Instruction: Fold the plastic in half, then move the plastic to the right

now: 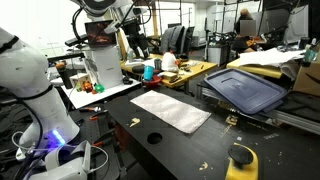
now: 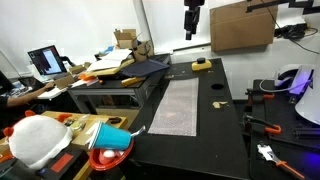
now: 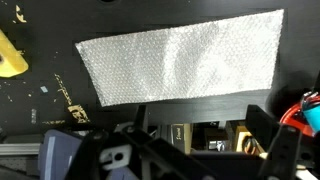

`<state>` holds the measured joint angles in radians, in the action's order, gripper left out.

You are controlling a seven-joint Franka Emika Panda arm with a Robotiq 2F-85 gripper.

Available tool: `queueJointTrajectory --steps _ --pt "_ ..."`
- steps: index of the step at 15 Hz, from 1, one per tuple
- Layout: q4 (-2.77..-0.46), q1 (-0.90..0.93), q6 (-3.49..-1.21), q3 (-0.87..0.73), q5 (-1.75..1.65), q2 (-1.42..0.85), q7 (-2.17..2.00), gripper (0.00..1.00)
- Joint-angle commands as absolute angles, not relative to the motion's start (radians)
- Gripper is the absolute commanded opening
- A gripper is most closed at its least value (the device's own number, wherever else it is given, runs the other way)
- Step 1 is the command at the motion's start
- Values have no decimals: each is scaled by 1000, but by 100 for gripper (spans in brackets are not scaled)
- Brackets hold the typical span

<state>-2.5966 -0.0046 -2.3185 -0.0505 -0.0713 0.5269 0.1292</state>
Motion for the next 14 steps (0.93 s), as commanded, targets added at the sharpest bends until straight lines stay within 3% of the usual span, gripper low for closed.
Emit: queueJointTrajectory --steps 1,6,12,14 --pt "-2607 -3 -2326 -56 -61 533 137 100" --pt "-2687 -12 -2400 -52 -71 559 125 100" --pt "-2856 -27 -2686 -52 -85 564 126 100" --pt "-2805 -30 -2753 -54 -85 486 132 100"
